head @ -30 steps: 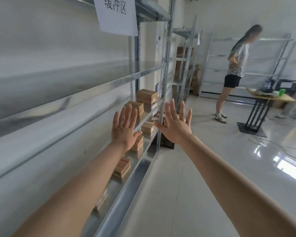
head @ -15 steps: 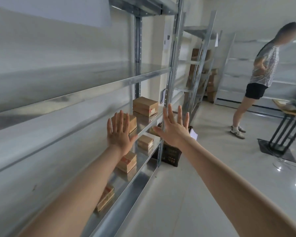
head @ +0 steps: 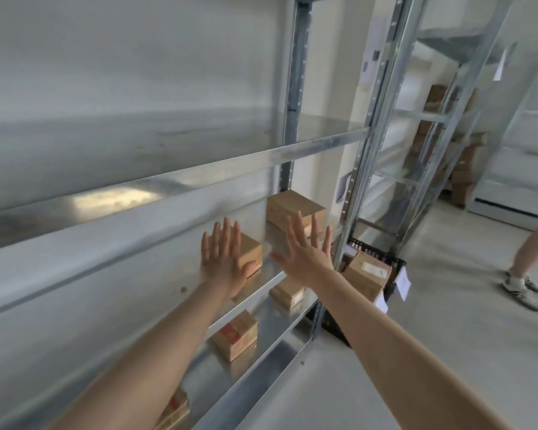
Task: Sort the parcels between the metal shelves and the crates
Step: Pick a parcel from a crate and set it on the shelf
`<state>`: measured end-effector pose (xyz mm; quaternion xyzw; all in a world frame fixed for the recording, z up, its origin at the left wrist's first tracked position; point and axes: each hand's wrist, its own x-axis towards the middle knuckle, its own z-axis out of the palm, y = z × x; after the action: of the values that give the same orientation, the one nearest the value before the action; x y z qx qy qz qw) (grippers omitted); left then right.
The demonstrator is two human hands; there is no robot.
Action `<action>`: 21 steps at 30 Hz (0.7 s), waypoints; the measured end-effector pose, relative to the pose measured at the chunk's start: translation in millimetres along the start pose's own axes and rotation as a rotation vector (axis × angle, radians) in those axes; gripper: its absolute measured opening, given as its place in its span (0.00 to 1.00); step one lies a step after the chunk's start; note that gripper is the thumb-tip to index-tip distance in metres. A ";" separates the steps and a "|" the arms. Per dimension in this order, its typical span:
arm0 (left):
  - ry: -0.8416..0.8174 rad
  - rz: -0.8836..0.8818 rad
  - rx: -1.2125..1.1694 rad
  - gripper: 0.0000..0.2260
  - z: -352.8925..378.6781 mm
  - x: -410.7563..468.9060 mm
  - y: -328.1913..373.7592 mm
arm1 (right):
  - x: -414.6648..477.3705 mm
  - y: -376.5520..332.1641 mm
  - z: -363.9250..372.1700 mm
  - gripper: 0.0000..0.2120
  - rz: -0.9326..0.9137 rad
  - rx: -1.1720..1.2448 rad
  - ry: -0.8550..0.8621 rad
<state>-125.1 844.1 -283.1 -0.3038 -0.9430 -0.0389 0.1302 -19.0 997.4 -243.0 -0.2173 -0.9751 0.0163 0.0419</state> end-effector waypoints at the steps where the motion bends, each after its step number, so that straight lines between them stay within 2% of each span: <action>1: -0.004 -0.032 0.011 0.37 4.8 11.4 1.8 | 15.9 4.0 4.4 0.41 -0.016 0.009 -0.012; 6: -0.078 -0.294 -0.049 0.38 30.2 56.7 3.0 | 99.7 26.0 27.5 0.41 -0.097 0.029 -0.062; 11: -0.151 -0.522 -0.174 0.39 61.3 83.2 0.8 | 176.2 37.0 55.6 0.40 -0.253 0.048 -0.135; 17: -0.227 -0.845 -0.443 0.39 99.4 84.0 18.9 | 228.9 50.5 98.7 0.39 -0.427 0.162 -0.378; 21: -0.090 -1.031 -0.739 0.35 120.6 89.0 35.8 | 242.0 44.3 129.5 0.37 -0.416 0.435 -0.583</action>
<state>-200.6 941.6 -375.5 0.1632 -0.8969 -0.4067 -0.0585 -230.1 1138.7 -356.1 0.0118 -0.9430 0.2737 -0.1887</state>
